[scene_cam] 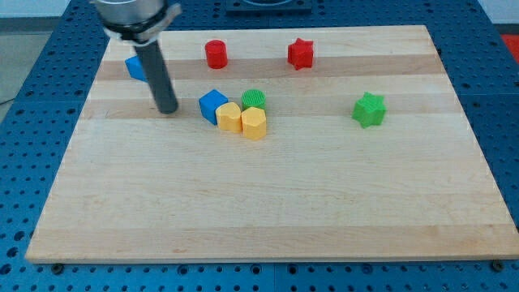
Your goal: Adjust the cube at the top of heart
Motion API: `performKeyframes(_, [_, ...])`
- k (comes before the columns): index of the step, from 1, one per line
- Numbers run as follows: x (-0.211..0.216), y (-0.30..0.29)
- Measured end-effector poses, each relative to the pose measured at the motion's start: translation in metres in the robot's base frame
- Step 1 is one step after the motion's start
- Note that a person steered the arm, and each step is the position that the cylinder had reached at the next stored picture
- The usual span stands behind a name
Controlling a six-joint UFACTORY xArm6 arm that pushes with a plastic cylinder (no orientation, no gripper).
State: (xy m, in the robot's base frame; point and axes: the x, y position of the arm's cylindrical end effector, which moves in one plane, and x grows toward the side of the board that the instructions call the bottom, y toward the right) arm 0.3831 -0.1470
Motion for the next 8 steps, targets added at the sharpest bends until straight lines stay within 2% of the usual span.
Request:
performKeyframes(2, [-0.008,0.058])
performKeyframes(3, [-0.009,0.062])
performKeyframes(6, [-0.007,-0.156])
performKeyframes(7, [-0.049,-0.155])
performKeyframes(8, [-0.12,-0.11])
